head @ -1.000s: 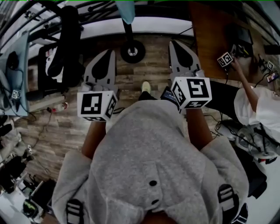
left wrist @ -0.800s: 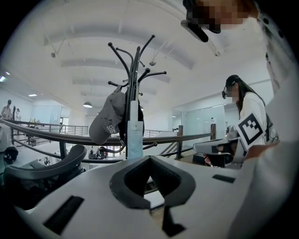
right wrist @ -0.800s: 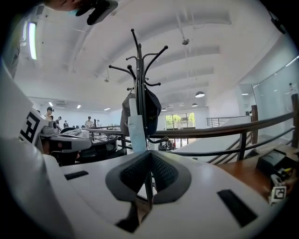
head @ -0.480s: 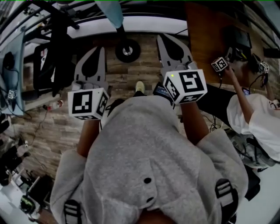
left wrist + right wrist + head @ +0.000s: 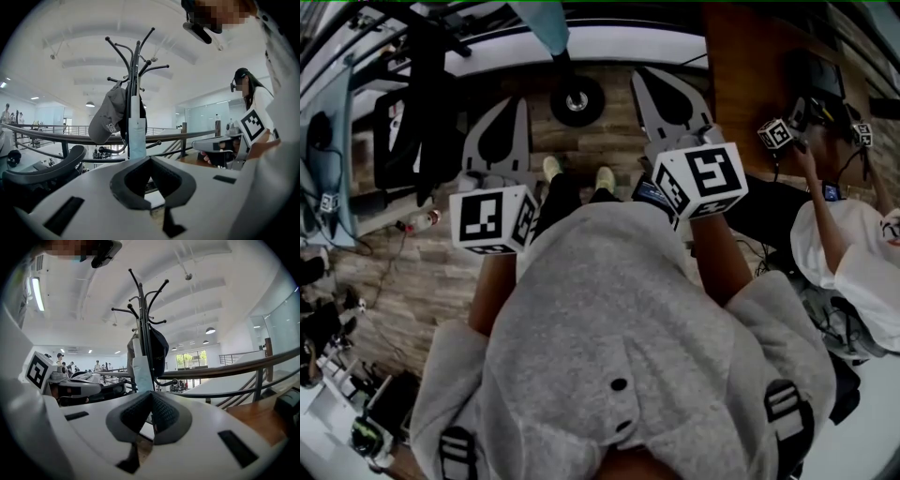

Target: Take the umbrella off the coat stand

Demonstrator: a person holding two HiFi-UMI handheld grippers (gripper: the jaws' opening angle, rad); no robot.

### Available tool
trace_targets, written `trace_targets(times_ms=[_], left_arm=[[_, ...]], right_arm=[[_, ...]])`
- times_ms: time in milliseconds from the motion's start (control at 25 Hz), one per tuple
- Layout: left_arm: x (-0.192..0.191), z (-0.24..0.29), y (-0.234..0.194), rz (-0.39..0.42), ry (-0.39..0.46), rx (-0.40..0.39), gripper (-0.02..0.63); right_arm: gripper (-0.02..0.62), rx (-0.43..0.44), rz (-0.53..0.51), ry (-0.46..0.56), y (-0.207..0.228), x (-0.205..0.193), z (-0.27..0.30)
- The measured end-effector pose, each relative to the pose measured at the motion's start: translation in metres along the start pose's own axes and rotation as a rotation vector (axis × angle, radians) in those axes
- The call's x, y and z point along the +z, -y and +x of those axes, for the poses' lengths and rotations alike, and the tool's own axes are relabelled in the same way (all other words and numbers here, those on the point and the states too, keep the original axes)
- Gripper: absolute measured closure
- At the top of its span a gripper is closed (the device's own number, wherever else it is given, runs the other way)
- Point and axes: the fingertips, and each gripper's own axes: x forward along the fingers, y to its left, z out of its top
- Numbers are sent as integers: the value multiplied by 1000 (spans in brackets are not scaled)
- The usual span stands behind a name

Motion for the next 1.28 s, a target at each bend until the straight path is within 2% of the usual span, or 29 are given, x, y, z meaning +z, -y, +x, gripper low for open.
trace_targets(times_ms=[480,640,760,840,1040,1280], left_arm=[[12,22,-48,-17,36,-75,594],[13,27,-66,-20,35,-85,594],[13,31,-77,-36,33,-91,594],[13,31,-87,-38,31,-94,594],[11,32,-106,-43,27,-91,594],[11,36,-119,-46,16,-92,594]], right_arm=[[584,-45,-23,19,-21,19,48],[574,-31,-21,19,-31,21,66],[465,-18,-17,9,-34,21,80],[441,-6,-14,6,-40,22,91],[321,51,-32,-1,-56,21,117],[237,94,-39,-45,-64,14,146]])
